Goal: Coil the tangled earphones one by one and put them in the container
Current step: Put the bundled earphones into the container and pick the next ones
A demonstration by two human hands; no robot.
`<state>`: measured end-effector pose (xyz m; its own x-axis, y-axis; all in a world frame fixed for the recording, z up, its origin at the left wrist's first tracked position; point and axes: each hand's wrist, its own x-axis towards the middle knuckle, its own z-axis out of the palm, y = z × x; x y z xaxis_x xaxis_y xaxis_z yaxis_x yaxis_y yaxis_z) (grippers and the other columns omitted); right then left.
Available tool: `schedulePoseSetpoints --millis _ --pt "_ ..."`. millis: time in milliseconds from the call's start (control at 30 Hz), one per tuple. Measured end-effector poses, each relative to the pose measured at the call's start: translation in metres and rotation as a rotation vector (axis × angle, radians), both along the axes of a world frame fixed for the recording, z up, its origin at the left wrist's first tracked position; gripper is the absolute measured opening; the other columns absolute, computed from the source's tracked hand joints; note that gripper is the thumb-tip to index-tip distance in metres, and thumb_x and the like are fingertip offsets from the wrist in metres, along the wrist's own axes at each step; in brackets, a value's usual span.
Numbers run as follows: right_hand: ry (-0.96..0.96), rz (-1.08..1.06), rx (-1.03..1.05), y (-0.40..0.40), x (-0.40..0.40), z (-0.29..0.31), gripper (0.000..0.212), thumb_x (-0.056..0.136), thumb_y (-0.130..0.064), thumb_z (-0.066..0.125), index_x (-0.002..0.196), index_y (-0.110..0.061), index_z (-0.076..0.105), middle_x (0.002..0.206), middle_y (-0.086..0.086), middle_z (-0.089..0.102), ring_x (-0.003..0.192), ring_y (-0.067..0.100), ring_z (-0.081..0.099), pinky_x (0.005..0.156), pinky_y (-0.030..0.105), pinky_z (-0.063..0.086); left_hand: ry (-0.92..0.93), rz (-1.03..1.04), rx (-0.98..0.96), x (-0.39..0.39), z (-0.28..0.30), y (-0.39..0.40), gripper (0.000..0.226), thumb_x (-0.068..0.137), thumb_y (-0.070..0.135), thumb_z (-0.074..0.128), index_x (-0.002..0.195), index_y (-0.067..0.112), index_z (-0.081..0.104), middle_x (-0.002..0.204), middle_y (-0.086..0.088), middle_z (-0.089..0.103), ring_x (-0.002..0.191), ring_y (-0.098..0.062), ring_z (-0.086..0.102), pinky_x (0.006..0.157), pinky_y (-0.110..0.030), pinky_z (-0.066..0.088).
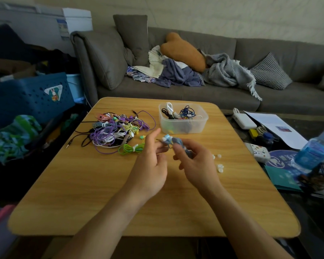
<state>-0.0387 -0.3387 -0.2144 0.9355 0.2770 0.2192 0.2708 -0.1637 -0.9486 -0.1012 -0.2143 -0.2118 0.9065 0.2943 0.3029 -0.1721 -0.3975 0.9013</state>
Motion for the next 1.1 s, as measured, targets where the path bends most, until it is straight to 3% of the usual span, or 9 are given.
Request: schedulePoseSetpoints --millis 100,233,400,467,667,767,867,1033,1100 --pt "0.081 -0.04 0.033 -0.004 0.01 0.006 0.018 0.096 -0.026 0.062 0.108 -0.017 0.072 0.084 0.008 0.073 0.07 0.01 0.065 0.06 0.028 0.053 -0.007 0.029 0.122 0.005 0.0 0.006 0.054 0.097 0.004 0.049 0.145 0.021 0.032 0.116 0.006 0.061 0.108 -0.001 0.059 0.092 -0.014 0.046" --pt "0.058 -0.083 -0.034 -0.01 0.033 0.026 0.012 0.097 -0.027 0.059 0.1 -0.023 0.069 0.086 0.0 0.073 0.074 0.01 0.067 0.061 0.026 0.055 0.019 0.066 0.35 0.015 -0.001 0.027 0.039 0.095 0.008 0.053 0.133 0.015 0.048 0.119 0.001 0.058 0.112 -0.011 0.054 0.095 -0.025 0.045" --pt "-0.064 -0.196 -0.238 -0.005 0.102 0.063 0.016 0.097 -0.031 0.061 0.087 -0.021 0.069 0.078 0.002 0.071 0.075 0.025 0.07 0.07 0.05 0.059 0.031 0.206 0.659 0.024 0.003 0.063 0.02 0.094 0.017 0.056 0.113 0.017 0.062 0.117 0.001 0.053 0.115 -0.017 0.042 0.098 -0.03 0.036" --pt "-0.117 -0.21 -0.345 0.002 0.133 0.073 0.017 0.095 -0.031 0.064 0.083 -0.02 0.069 0.077 0.007 0.072 0.073 0.026 0.072 0.07 0.053 0.06 0.1 0.29 0.695 0.023 0.005 0.08 0.021 0.093 0.025 0.059 0.113 0.019 0.062 0.119 0.001 0.051 0.118 -0.02 0.038 0.1 -0.034 0.035" --pt "-0.081 -0.091 -0.662 0.042 0.172 0.08 0.037 0.087 -0.042 0.072 0.107 -0.011 0.07 0.093 0.005 0.074 0.083 0.022 0.073 0.081 0.043 0.06 0.198 0.449 0.735 0.018 0.0 0.11 0.053 0.081 0.036 0.072 0.129 0.027 0.052 0.14 -0.005 0.038 0.131 -0.028 0.027 0.107 -0.047 0.032" --pt "-0.176 0.042 -0.929 0.06 0.172 0.071 0.022 0.09 -0.042 0.066 0.094 -0.021 0.07 0.092 0.002 0.073 0.086 0.022 0.069 0.081 0.038 0.057 0.231 0.472 0.767 0.016 0.0 0.121 0.068 0.079 0.039 0.075 0.139 0.033 0.043 0.152 0.001 0.027 0.14 -0.027 0.017 0.111 -0.05 0.023" --pt "-0.269 0.032 -1.151 0.069 0.172 0.059 0.036 0.085 -0.054 0.06 0.08 -0.02 0.07 0.079 0.001 0.068 0.082 0.026 0.067 0.076 0.039 0.057 0.271 0.467 0.796 0.013 -0.001 0.127 0.072 0.081 0.046 0.07 0.143 0.04 0.034 0.155 0.009 0.022 0.141 -0.023 0.016 0.109 -0.05 0.018" --pt "-0.241 0.064 -1.237 0.074 0.165 0.062 0.056 0.101 -0.054 0.034 0.089 -0.011 0.068 0.09 0.01 0.062 0.091 0.031 0.06 0.084 0.039 0.048 0.287 0.471 0.736 0.011 -0.004 0.131 0.068 0.084 0.044 0.068 0.142 0.041 0.034 0.147 0.009 0.033 0.133 -0.021 0.026 0.107 -0.048 0.024" --pt "-0.366 0.008 -1.154 0.077 0.156 0.067 0.045 0.101 -0.04 0.041 0.08 -0.01 0.067 0.086 0.01 0.065 0.091 0.033 0.064 0.076 0.038 0.051 0.27 0.486 0.708 0.011 -0.004 0.13 0.06 0.085 0.04 0.068 0.138 0.038 0.04 0.14 0.008 0.041 0.129 -0.021 0.031 0.104 -0.045 0.026"
